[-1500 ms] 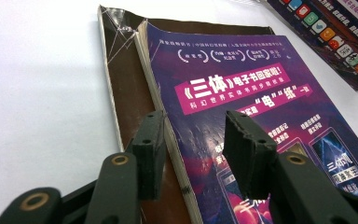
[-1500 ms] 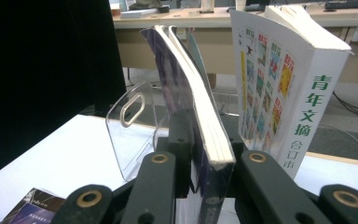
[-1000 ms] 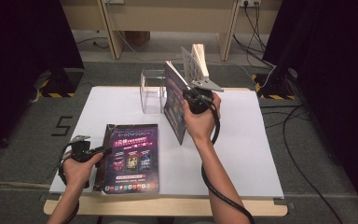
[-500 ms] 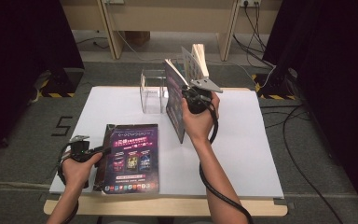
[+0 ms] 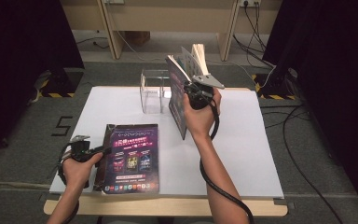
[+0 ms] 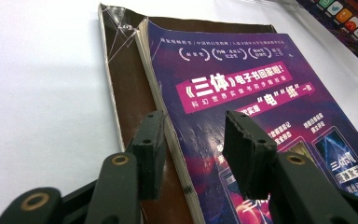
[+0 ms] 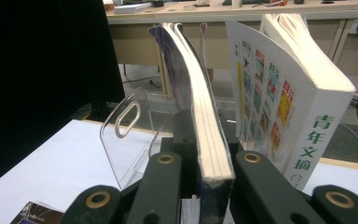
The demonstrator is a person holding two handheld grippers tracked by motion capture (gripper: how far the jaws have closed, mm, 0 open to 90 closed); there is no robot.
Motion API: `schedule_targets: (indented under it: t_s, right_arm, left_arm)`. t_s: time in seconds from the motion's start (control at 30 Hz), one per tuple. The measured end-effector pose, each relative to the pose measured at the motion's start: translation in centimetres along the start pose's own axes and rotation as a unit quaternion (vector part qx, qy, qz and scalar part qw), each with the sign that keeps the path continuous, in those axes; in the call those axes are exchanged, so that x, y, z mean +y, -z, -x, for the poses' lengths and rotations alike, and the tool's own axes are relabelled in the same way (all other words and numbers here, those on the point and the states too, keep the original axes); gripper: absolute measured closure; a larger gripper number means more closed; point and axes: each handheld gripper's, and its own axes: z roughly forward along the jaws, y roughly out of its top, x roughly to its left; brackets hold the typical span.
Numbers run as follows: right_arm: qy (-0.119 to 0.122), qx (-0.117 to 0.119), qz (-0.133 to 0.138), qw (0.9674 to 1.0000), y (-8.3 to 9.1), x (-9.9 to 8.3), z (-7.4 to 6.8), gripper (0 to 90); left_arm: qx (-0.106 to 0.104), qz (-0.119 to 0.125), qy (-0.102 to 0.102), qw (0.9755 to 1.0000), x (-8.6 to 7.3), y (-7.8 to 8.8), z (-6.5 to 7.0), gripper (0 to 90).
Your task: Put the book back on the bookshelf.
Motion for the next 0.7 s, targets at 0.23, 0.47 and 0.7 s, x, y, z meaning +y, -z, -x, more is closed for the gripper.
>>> schedule_targets:
  t_s: [0.23, 0.47, 0.7]
  right_arm:
    - [0.002, -0.006, 0.001, 1.0, -0.6, 0.1, -0.1, 84.4]
    - [0.002, -0.007, 0.003, 1.0, -1.5, 0.3, -0.6, 84.4]
    - [0.0, -0.013, 0.005, 0.9999, -2.0, 0.3, -0.8, 84.4]
  left_arm:
    - [-0.003, 0.001, 0.001, 1.0, 0.0, 0.0, 0.0, 57.7]
    - [-0.002, 0.007, 0.003, 1.0, 0.2, 0.2, -0.1, 57.7]
    - [-0.003, 0.009, 0.003, 1.0, 0.2, 0.2, -0.2, 57.8]
